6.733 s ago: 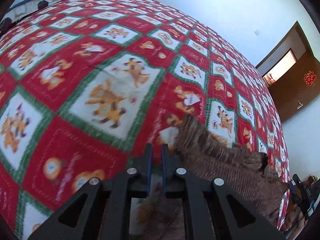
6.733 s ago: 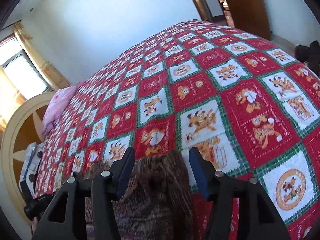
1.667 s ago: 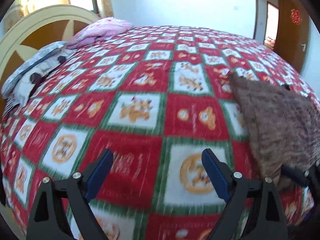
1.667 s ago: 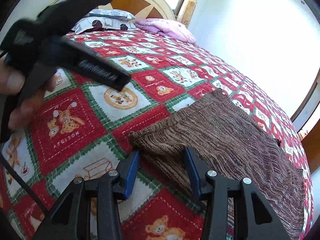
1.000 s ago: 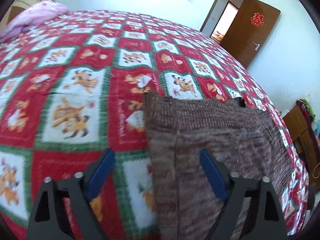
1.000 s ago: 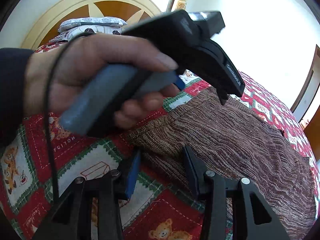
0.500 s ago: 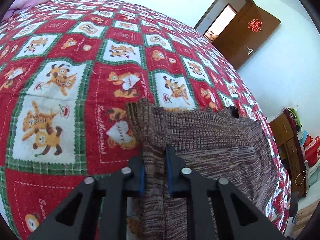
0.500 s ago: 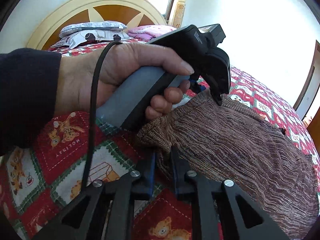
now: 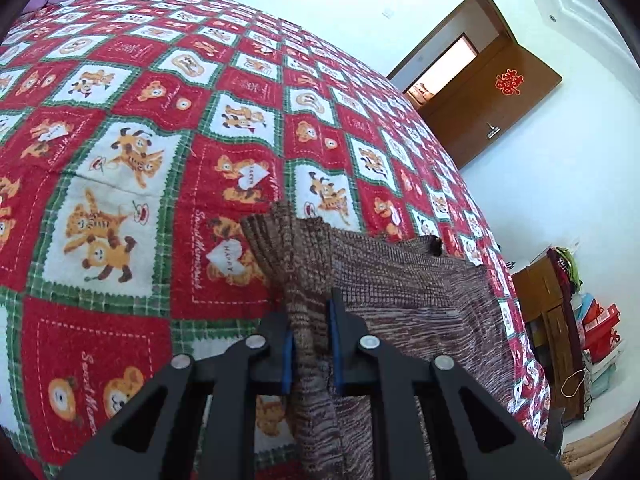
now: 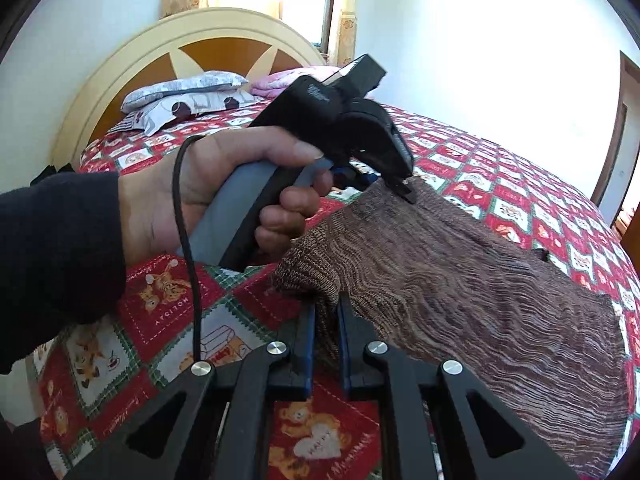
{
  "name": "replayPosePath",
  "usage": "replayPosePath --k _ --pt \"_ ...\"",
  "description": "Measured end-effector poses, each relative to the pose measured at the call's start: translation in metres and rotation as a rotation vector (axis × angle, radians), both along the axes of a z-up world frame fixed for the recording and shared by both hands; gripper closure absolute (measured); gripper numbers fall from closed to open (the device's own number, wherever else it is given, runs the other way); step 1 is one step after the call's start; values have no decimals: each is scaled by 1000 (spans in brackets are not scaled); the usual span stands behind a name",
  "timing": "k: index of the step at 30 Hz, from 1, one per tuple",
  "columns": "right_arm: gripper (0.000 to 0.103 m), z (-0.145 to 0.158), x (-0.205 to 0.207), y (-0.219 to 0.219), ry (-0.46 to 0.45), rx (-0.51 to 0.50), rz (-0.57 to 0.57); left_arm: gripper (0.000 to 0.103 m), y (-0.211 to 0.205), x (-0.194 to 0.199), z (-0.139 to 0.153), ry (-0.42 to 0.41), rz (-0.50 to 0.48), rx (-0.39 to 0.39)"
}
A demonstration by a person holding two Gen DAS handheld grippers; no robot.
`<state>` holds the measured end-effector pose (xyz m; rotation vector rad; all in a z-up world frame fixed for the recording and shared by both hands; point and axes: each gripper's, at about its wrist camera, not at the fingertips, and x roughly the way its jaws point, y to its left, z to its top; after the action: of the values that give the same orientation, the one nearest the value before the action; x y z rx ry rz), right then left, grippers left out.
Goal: Fold small clothes
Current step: 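Grasp the folded sweater's edge with the left gripper and lift it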
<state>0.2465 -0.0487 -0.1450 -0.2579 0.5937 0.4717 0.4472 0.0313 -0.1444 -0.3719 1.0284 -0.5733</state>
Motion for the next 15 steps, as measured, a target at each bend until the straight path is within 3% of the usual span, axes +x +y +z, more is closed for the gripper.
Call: replayPosePath --k 8,15 --pt "94 24 8 -43 33 128 -65 89 -17 0 20 -15 5 -46" --pt "94 36 15 -90 84 240 -133 89 -57 -6 44 -59 -32 -29"
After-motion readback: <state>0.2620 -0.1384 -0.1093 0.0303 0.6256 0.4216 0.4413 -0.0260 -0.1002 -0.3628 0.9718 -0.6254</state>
